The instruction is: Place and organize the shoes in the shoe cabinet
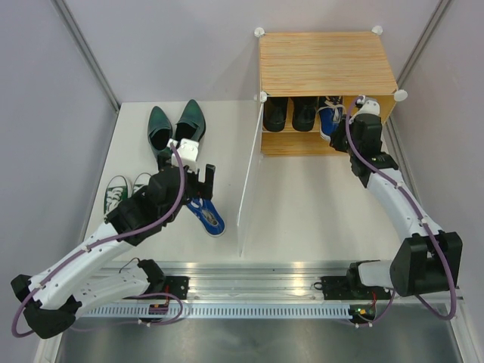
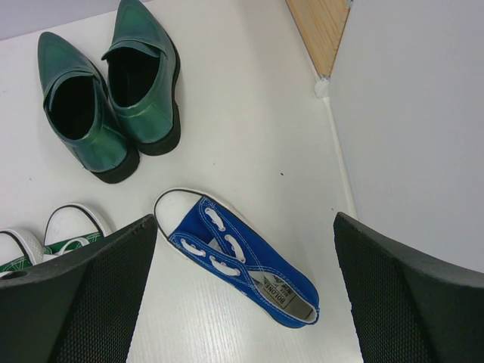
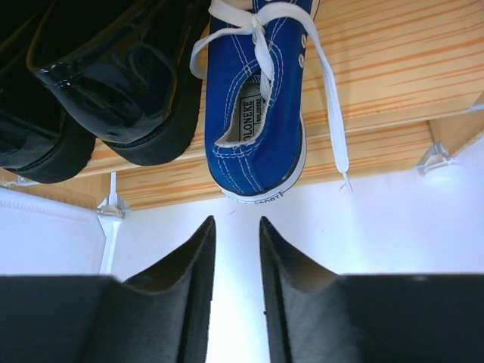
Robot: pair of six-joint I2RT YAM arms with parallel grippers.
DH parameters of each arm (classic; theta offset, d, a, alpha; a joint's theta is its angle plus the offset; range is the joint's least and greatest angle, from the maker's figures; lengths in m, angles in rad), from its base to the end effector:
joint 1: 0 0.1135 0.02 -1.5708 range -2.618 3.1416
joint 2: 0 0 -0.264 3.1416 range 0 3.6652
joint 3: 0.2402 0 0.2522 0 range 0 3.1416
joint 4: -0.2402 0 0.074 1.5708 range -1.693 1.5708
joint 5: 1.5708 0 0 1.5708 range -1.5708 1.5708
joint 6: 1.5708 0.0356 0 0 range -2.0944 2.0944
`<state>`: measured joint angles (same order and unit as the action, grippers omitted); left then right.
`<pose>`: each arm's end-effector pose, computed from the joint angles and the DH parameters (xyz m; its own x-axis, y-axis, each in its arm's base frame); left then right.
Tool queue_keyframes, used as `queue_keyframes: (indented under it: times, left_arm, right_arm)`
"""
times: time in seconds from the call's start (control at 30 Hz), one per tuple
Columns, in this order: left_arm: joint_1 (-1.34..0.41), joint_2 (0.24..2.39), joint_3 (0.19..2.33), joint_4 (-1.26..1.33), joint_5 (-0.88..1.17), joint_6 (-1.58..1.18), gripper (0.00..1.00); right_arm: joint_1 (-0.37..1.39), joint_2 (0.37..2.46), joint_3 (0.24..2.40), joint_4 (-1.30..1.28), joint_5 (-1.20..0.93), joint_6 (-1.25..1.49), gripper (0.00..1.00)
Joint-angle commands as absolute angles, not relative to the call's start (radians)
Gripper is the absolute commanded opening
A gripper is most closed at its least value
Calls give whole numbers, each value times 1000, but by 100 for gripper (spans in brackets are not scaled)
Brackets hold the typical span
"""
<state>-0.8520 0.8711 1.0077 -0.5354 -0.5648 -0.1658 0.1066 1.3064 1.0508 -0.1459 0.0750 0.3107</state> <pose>0.1331 -0.1232 0.3679 -0.3035 0.1352 -0.9432 0.2645 0.9629 0.0529 0.3025 0.0297 0.3216 -0.3814 0.2658 -0.8854 0.0831 0.9638 0.2535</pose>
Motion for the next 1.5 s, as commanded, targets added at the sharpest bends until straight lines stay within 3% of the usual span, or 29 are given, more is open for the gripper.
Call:
queue_keyframes:
  times: [0.0,0.07,0.17,1.07,1.2,1.47]
  left_arm:
    - [-847,874,1006,-495,-546,-135,100]
    - [-847,876,1005,-497,-549,-135,100]
    - [-845,885,1005,-497,-548,-132,100]
    - [-847,923,1002,-497,-561,-121,100]
    - [-847,928,1002,-497,-561,-120,100]
    - [-847,931,1002,-497,-558,-121,100]
  right_arm:
    - [103,1339,1046,-117,64,325,33]
    - [104,1357,1052,-112,72,327,25]
    - [104,1402,1060,-107,81,331,21]
    - [101,1667,1287,-60,156,287,18]
    - [100,1654,1270,-60,143,287,22]
    - [100,1545,1167,-60,141,314,41]
